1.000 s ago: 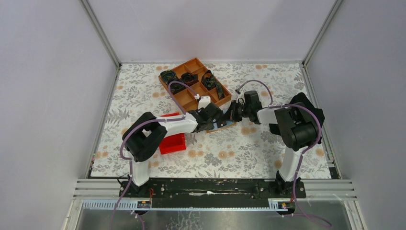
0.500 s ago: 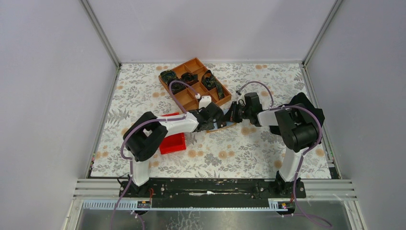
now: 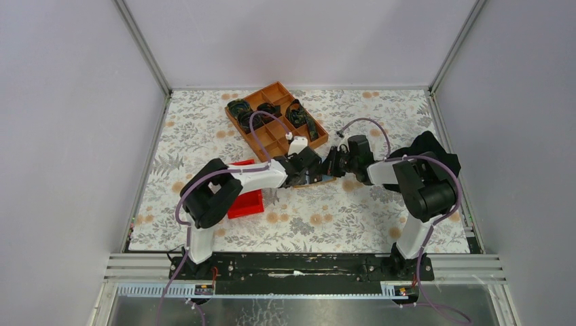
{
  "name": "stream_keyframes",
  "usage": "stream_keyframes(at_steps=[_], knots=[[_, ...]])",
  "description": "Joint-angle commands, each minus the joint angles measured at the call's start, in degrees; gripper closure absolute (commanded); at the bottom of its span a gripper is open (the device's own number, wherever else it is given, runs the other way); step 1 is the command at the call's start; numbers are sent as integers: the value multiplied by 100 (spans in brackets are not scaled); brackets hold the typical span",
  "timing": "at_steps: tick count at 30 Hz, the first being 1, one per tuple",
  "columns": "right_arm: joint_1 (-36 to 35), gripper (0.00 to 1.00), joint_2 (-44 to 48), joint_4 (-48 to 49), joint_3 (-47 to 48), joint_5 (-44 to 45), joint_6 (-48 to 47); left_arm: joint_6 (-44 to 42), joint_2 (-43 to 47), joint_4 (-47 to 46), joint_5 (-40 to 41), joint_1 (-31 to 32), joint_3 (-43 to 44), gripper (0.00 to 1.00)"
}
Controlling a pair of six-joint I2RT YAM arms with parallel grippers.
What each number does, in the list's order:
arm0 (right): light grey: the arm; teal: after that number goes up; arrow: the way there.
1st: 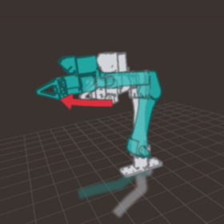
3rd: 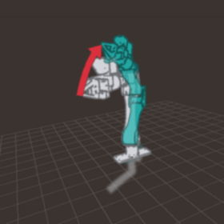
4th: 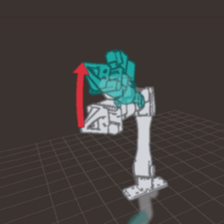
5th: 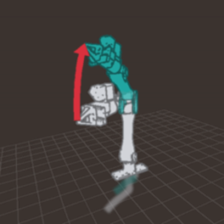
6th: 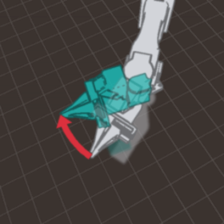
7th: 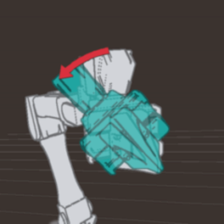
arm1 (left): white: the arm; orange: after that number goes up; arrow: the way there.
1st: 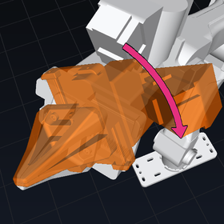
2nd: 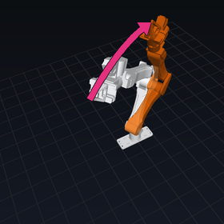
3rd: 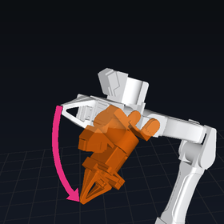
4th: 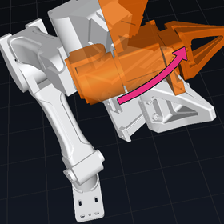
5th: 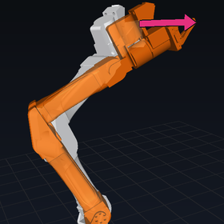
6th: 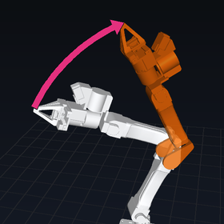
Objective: Put the credit cards into the card holder
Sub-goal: Insert the credit card into the card holder.
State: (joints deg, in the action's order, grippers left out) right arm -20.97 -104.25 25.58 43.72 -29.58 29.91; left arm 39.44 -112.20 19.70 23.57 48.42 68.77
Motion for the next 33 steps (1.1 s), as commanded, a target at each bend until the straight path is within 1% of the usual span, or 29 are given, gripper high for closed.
stream_keyframes(at_steps=[1, 6, 12, 18, 25, 30, 33], knots=[[-222, 100, 76, -937, -438, 33, -193, 14, -1018, 648, -1259, 333, -564, 63], [-221, 100, 193, -918, -567, 181, -54, 116, -962, 640, -1323, 458, -710, 63], [-221, 100, 80, -829, -581, 204, 148, 188, -958, 636, -1374, 575, -809, 63], [-230, 100, 0, -1141, -508, 453, 173, 179, -922, 683, -1370, 590, -856, 63], [-277, 100, -289, -1691, -120, 704, 81, 178, -938, 726, -1385, 589, -918, 63], [-340, 100, -467, -2021, 21, 761, 5, 185, -960, 728, -1441, 592, -961, 63], [-390, 100, -442, -2060, -26, 751, -17, 195, -972, 728, -1462, 592, -987, 63]])
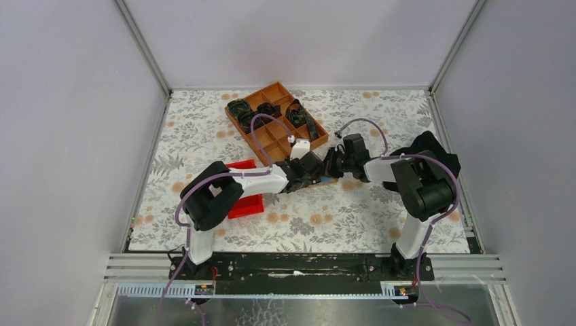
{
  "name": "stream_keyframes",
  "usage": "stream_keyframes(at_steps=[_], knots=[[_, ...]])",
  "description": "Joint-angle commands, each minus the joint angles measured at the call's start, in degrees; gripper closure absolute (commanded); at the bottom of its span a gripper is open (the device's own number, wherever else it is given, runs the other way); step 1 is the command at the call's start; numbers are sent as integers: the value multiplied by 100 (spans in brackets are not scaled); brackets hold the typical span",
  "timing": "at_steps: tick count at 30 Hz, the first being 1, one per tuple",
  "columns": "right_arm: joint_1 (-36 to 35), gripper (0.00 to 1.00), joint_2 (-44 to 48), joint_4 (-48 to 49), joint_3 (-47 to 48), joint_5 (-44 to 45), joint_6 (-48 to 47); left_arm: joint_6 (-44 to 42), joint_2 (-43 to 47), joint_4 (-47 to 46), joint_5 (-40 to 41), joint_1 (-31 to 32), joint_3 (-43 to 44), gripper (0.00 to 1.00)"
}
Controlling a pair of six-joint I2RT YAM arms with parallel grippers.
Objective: Put the credit cards into the card holder
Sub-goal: Insert the credit card into the card holder.
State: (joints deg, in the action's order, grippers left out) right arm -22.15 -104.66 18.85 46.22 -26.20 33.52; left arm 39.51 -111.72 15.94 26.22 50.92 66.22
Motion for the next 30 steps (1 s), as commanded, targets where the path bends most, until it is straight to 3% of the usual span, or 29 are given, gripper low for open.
stream_keyframes(at_steps=[1, 14, 22, 30], knots=[[-280, 100, -405, -1419, -275, 395, -384, 189, -1035, 1104, -1730, 342, -735, 63], [-517, 100, -550, -1718, -55, 356, -590, 195, -989, 1099, -1687, 343, -667, 59], [-572, 64, -421, -2135, 154, 578, -814, 289, -830, 1057, -1657, 343, -694, 55], [-578, 56, -215, -2380, 264, 700, -923, 437, -639, 1011, -1613, 340, -758, 54]])
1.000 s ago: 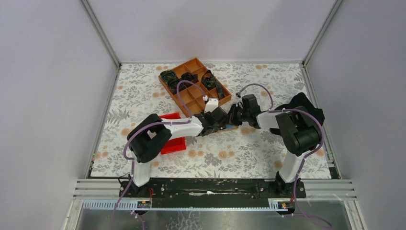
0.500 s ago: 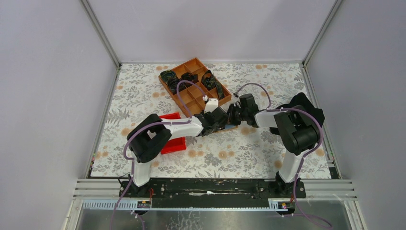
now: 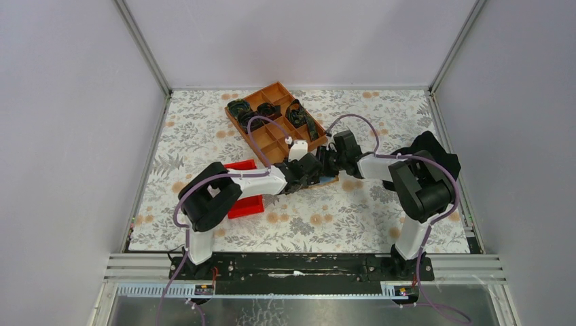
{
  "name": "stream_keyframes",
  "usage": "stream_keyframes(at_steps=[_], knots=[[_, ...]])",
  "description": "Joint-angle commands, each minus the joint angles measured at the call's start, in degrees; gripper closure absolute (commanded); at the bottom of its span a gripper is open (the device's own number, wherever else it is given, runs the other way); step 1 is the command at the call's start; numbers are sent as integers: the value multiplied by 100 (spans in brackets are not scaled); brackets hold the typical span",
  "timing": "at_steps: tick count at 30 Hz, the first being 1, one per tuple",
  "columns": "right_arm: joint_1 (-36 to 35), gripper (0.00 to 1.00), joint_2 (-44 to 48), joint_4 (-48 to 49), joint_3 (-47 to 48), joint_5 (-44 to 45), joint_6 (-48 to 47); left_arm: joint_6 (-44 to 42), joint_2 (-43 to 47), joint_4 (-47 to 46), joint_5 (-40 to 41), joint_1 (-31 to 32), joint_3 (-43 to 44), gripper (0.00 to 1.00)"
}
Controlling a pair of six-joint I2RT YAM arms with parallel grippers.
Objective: Put the credit cards into the card holder
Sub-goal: Insert the credit card into the card holder.
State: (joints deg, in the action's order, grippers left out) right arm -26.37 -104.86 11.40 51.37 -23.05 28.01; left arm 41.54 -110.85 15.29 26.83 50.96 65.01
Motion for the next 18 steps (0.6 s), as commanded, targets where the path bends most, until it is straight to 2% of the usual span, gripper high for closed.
stream_keyframes(at_steps=[1, 5, 18], knots=[[-150, 55, -180, -1685, -220, 405, -389, 258, -692, 1079, -1665, 337, -652, 54], [-149, 51, -174, -1880, -99, 544, -455, 419, -444, 1029, -1637, 341, -759, 53], [-231, 49, -212, -2099, -59, 885, -718, 915, 540, 983, -1273, 339, -1193, 48]])
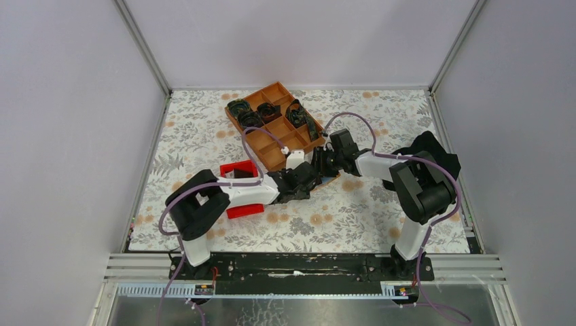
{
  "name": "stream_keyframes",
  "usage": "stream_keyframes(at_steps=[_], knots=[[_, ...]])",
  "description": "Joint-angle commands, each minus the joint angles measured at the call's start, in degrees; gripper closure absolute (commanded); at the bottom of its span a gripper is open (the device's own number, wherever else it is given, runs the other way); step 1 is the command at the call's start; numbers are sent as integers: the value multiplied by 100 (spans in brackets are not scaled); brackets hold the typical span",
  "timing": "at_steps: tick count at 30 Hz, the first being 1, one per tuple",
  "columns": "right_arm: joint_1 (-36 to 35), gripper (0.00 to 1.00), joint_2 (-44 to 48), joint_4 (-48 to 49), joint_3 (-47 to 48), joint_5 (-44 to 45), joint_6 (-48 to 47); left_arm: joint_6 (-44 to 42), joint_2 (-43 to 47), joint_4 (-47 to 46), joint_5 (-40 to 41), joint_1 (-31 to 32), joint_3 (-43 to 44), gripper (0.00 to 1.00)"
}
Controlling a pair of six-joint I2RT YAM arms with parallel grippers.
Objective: Put the credit cards into the card holder
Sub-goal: Insert the credit card into the card holder.
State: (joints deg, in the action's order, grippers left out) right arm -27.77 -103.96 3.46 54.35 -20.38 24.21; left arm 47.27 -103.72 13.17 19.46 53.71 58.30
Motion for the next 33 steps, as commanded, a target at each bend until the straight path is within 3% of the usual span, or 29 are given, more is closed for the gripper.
stream_keyframes(at_steps=[1, 12, 23, 33], knots=[[-96, 48, -294, -1297, -377, 633, -348, 389, -90, 1170, -499, 61, -575, 48], [-150, 46, -78, -1355, -431, 819, -419, 888, 499, 1297, 302, 60, -1035, 50], [-170, 46, 211, -1531, -370, 889, -481, 716, -82, 1329, 743, 57, -598, 57], [-238, 46, 554, -1827, -286, 1088, -556, 540, -544, 948, 529, 3, -257, 58]])
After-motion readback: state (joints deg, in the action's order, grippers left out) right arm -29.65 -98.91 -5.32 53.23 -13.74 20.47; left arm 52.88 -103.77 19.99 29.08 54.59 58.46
